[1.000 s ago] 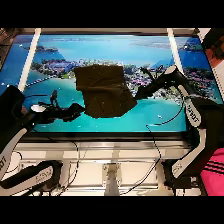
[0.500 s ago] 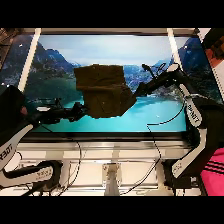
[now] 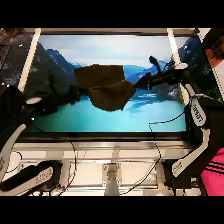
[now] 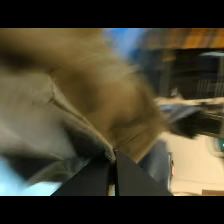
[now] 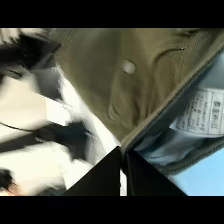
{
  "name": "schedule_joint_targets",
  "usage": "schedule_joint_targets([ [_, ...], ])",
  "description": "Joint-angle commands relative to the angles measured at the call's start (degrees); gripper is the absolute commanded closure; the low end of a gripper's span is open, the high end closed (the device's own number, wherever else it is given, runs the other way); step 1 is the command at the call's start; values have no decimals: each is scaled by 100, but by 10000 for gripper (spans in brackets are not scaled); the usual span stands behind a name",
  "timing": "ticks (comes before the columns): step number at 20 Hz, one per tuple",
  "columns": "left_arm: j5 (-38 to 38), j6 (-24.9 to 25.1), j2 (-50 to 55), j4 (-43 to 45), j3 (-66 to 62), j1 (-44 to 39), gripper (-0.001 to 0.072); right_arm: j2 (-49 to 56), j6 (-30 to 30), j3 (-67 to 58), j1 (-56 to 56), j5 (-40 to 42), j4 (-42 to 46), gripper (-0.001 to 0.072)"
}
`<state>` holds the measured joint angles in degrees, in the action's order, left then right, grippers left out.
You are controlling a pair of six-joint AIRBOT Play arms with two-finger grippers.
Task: Fold the clothes and pants, and hang the long-sleeved shirts on hangers.
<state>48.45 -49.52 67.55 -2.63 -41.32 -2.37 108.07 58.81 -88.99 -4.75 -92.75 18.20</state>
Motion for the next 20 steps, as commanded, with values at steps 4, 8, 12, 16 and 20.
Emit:
schedule_joint_targets([
  [4, -962, -612, -682, 1283, -2413, -188, 696, -511, -264, -7, -188, 577, -2763, 694],
  [8, -1012, -859, -264, 1679, -2977, -186, 695, -820, -223, -7, -79, 1615, -2627, 694],
  [12, -1209, -859, 188, 1471, -3152, -184, 695, -850, -138, -28, 212, 2846, -3117, 694],
  [16, -1287, -863, 955, 1353, -4656, -184, 696, -848, -302, -748, 527, 4535, -3300, 694],
  [20, -1290, -1217, 2035, 1353, -6585, -181, 696, -848, -994, -2146, 848, 6428, -3246, 694],
])
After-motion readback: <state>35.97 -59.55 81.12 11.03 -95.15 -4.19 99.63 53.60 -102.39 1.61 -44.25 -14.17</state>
